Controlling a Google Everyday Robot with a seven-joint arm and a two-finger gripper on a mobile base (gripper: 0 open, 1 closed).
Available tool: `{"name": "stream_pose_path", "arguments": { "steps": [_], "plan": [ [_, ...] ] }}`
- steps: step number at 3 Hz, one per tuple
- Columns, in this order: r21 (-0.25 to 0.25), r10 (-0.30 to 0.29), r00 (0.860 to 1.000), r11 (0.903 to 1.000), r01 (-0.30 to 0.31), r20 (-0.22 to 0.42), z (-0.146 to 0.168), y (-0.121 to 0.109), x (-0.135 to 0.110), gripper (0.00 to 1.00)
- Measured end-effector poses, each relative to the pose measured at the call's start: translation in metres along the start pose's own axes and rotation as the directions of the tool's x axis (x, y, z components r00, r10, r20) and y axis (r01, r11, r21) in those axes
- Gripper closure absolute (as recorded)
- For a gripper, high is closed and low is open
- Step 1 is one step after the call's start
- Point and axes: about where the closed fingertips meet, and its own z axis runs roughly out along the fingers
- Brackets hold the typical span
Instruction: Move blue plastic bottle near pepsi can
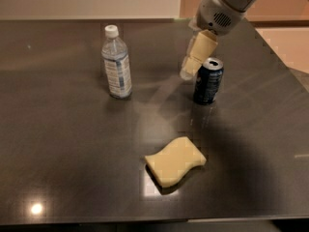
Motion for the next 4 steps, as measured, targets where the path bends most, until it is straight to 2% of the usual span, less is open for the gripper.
{"name": "stream_pose_path", "arguments": {
  "steps": [2, 4],
  "plan": [
    [-0.029, 0.062, 0.997, 0.9977, -0.061, 0.05, 0.026, -0.008, -0.025, 0.0],
    [-0.042, 0.083, 0.994, 0.9959, -0.08, 0.074, 0.045, -0.017, -0.047, 0.0]
  ]
}}
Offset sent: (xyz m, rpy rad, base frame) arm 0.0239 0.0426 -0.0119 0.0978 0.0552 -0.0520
